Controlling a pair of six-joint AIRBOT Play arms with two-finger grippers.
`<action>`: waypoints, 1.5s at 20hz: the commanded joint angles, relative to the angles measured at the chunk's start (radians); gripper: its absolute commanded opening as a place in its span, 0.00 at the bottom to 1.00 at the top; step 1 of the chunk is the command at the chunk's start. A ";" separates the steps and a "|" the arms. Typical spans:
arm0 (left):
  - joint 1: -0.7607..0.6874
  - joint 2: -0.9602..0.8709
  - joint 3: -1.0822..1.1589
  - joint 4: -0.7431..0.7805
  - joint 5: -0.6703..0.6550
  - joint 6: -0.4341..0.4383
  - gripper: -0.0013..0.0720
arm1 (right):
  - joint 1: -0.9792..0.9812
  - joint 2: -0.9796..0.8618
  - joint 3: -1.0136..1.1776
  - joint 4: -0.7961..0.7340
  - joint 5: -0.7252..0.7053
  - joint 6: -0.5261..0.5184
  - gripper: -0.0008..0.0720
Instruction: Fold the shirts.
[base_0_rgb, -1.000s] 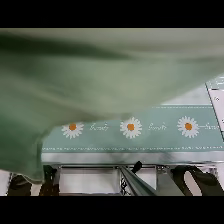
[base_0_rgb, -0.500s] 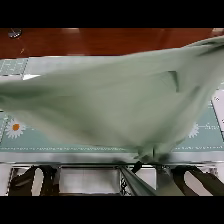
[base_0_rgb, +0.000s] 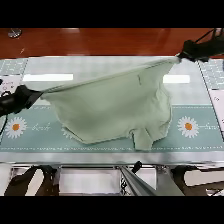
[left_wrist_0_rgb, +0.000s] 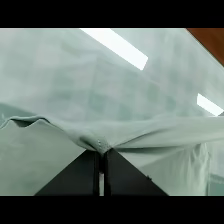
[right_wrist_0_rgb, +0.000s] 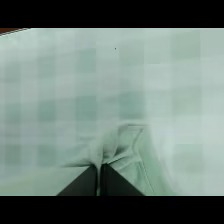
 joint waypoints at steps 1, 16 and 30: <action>-0.061 -0.219 -0.013 -0.259 0.249 0.275 0.05 | 0.000 -0.098 0.000 0.031 -0.105 0.008 0.05; -0.095 -0.622 0.199 -0.379 -0.203 0.355 0.51 | -0.003 -0.044 0.032 -0.209 0.285 -0.018 0.67; 0.105 -0.391 -0.071 0.201 -0.262 0.095 0.74 | -0.171 0.212 -0.320 -0.204 0.426 -0.121 0.66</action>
